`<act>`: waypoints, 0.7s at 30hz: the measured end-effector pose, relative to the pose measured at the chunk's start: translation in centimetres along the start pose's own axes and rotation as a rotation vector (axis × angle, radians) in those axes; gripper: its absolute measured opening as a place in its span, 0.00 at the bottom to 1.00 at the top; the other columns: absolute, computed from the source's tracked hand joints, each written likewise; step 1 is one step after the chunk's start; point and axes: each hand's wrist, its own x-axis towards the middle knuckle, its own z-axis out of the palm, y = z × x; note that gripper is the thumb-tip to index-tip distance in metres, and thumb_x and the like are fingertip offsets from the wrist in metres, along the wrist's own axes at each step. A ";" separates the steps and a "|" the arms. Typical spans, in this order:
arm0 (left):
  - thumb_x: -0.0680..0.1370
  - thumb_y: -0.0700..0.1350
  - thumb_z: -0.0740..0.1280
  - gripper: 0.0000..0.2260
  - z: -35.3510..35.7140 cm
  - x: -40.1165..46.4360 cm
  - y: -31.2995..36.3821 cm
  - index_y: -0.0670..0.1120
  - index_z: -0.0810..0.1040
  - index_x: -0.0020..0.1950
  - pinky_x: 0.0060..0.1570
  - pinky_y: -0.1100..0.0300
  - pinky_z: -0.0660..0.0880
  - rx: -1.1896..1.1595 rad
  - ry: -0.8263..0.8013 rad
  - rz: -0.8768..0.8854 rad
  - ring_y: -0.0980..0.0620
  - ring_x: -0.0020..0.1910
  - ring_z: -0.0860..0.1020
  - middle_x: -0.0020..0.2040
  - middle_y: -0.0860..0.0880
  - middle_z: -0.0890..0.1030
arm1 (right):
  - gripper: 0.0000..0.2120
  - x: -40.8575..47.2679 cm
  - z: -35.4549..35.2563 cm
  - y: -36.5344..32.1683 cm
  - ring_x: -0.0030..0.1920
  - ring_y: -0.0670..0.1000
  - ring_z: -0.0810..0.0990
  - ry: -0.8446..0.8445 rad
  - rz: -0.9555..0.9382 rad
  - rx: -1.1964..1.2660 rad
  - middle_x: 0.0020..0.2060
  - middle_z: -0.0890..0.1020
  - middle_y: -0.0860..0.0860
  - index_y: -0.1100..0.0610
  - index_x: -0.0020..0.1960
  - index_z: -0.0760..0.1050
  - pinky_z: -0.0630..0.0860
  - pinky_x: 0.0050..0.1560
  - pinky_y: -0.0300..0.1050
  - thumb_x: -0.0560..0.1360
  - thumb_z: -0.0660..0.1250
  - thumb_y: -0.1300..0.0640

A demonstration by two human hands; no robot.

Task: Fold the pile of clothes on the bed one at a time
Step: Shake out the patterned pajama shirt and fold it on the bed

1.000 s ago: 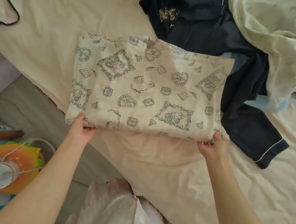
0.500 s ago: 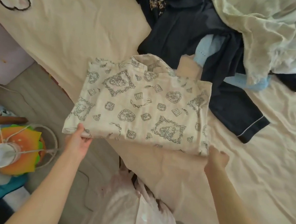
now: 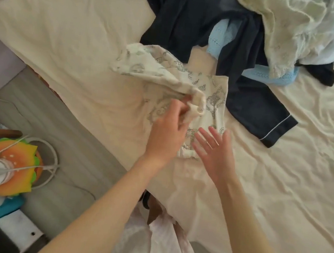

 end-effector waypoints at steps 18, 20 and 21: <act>0.66 0.24 0.71 0.23 0.9 -5.5 -8.2 0.40 0.79 0.58 0.46 0.47 0.79 0.588 -0.423 0.119 0.40 0.67 0.70 0.65 0.43 0.75 | 0.05 1.1 -5.7 -2.3 0.43 0.52 0.77 0.328 -0.167 -0.405 0.41 0.77 0.57 0.64 0.44 0.76 0.78 0.45 0.48 0.76 0.63 0.64; 0.62 0.23 0.72 0.26 1.3 -6.0 -8.5 0.39 0.80 0.58 0.53 0.45 0.78 0.646 -0.455 0.214 0.37 0.65 0.72 0.63 0.42 0.77 | 0.08 0.7 -7.0 -1.5 0.45 0.55 0.75 0.373 -0.136 -0.400 0.43 0.76 0.59 0.71 0.48 0.74 0.76 0.48 0.52 0.77 0.62 0.65; 0.61 0.22 0.72 0.28 1.6 -6.1 -8.6 0.39 0.79 0.59 0.56 0.43 0.76 0.680 -0.474 0.238 0.37 0.65 0.72 0.63 0.41 0.77 | 0.08 0.7 -7.5 -1.0 0.46 0.55 0.75 0.386 -0.108 -0.404 0.44 0.76 0.60 0.71 0.49 0.74 0.76 0.50 0.53 0.77 0.62 0.65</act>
